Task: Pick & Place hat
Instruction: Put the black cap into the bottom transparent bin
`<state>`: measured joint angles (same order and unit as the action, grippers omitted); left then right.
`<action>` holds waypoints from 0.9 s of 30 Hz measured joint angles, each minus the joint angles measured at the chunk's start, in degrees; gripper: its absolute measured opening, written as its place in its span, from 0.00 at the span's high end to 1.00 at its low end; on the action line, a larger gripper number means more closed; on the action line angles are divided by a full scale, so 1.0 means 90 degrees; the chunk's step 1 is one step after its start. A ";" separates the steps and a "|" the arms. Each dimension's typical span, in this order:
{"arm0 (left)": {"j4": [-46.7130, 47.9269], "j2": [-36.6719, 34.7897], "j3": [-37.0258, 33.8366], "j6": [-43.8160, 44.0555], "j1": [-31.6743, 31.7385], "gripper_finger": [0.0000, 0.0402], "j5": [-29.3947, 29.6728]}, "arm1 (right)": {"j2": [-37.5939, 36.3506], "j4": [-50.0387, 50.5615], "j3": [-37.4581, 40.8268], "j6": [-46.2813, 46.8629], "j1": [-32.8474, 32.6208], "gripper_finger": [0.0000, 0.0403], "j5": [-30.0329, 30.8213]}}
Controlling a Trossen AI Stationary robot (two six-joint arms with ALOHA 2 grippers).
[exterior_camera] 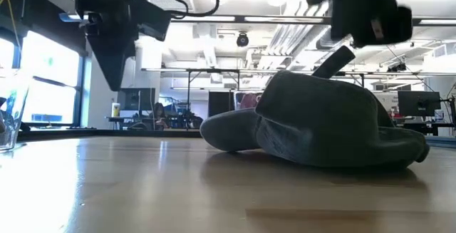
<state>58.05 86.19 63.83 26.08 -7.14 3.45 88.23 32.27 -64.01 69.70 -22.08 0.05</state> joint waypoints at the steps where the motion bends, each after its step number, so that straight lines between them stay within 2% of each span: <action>1: -0.0035 0.0003 0.0000 -0.0052 0.0001 0.97 0.0003 | 0.0008 -0.0294 0.0000 -0.0005 -0.0114 0.99 0.0074; 6: -0.0166 0.0007 -0.0002 -0.0206 -0.0002 0.97 -0.0080 | 0.0725 -0.0787 0.0001 0.1328 -0.0491 1.00 0.1220; 11: -0.0660 0.0007 -0.0002 -0.0206 -0.0002 0.97 -0.0292 | 0.1988 -0.2676 -0.0014 0.1211 -0.0205 1.00 0.0868; 15: -0.0606 0.0010 -0.0002 -0.0206 -0.0002 0.97 -0.0481 | 0.2535 -0.3006 0.0029 0.1037 0.0129 1.00 0.0437; 19: -0.0249 0.0012 -0.0002 -0.0140 -0.0020 0.97 -0.0562 | 0.2050 -0.3187 0.0002 0.0509 0.0277 1.00 0.0415; 24: -0.0100 0.0005 -0.0005 0.0124 -0.0238 0.97 -0.0462 | 0.1045 -0.2587 -0.0002 -0.0373 0.0229 1.00 0.0508; 27: -0.0198 -0.0034 -0.0005 0.0298 -0.0455 0.97 -0.0458 | 0.0572 -0.2287 -0.0002 -0.1563 0.0091 1.00 0.0406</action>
<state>56.26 85.89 63.79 28.76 -11.24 -0.67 93.37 11.69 -64.03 55.64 -21.26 3.70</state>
